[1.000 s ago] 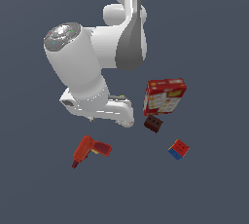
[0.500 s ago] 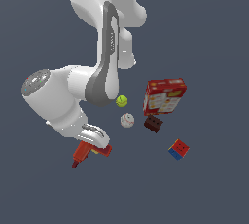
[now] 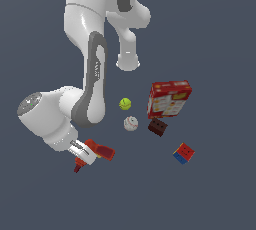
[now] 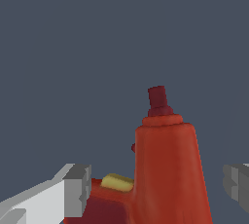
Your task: Pick up a designated object from a clutter of objects.
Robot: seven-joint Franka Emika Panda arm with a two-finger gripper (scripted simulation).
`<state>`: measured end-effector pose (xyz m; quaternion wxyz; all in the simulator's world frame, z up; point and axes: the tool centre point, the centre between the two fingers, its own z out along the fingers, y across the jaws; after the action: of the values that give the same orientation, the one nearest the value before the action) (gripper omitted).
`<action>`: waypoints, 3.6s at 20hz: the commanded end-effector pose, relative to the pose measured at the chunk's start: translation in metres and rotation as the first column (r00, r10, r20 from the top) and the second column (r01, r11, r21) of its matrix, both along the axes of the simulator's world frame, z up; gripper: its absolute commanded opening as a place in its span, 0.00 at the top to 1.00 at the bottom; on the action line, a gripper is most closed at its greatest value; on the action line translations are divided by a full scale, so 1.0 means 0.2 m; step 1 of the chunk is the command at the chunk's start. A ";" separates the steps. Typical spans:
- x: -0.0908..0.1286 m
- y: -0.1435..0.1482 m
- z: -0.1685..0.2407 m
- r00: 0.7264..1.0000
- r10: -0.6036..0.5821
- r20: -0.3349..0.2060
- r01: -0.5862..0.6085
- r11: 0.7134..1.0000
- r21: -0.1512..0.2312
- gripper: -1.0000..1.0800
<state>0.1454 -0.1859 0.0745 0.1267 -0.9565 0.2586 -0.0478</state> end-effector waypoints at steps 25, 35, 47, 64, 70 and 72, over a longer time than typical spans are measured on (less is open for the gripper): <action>0.03 -0.04 -0.24 0.999 -0.039 0.009 0.039 0.999 0.008 1.00; 0.03 -0.03 -0.23 0.999 -0.039 0.008 0.039 0.999 0.009 1.00; -0.01 0.17 -0.01 0.999 -0.039 0.008 0.039 0.999 0.009 1.00; -0.13 0.88 0.75 0.999 -0.040 0.009 0.040 0.999 0.009 1.00; -0.17 1.14 1.04 0.999 -0.041 0.009 0.041 0.999 0.007 1.00; -0.18 1.23 1.14 0.999 -0.041 0.009 0.041 0.999 0.007 1.00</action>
<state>0.1112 0.0461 0.2848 0.1298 -0.9505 0.2775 -0.0519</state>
